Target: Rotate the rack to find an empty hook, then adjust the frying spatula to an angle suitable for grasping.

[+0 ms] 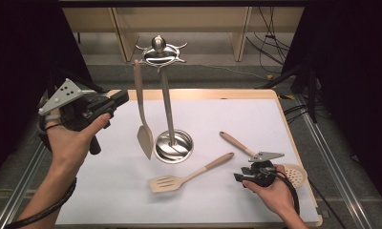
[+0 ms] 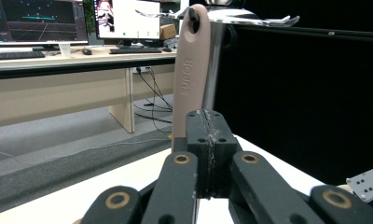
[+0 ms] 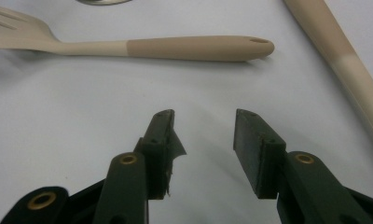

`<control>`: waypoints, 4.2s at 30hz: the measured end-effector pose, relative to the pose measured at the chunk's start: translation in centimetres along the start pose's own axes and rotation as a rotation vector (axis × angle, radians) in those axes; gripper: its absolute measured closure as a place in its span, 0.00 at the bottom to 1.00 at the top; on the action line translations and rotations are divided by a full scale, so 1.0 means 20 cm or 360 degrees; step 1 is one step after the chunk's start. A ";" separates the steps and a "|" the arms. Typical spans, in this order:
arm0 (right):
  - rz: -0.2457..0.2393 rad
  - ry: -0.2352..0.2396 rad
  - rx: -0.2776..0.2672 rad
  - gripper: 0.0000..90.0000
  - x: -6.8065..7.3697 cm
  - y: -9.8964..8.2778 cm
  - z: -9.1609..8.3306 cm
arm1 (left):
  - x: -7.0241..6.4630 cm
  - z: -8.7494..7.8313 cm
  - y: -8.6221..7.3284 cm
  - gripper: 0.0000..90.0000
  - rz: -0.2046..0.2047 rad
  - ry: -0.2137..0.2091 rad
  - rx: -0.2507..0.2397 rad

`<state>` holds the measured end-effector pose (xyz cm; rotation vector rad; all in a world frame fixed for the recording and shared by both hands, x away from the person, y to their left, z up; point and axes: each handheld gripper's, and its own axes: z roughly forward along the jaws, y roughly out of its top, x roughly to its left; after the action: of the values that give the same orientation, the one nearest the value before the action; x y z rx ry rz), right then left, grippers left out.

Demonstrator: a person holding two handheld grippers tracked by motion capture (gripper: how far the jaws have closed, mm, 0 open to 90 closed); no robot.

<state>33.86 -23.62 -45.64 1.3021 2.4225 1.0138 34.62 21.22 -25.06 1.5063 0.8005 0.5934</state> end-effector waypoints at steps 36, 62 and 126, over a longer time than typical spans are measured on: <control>-0.0049 0.0001 -0.0003 0.65 0.00 0.01 0.00 | 0.00 0.16 0.29 0.99 0.0066 0.0000 -0.0061; -0.0025 0.0003 0.0023 0.91 0.02 0.06 -0.03 | -0.05 0.02 0.15 0.81 0.0080 -0.0033 -0.0079; 0.0106 -0.0195 0.0339 1.00 -0.25 0.37 0.28 | 0.10 -0.12 -0.68 0.49 0.0000 0.0092 0.0254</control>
<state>44.34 -22.12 -45.58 1.4747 2.4610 0.6823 32.17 24.24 -38.50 1.6404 0.9101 0.5861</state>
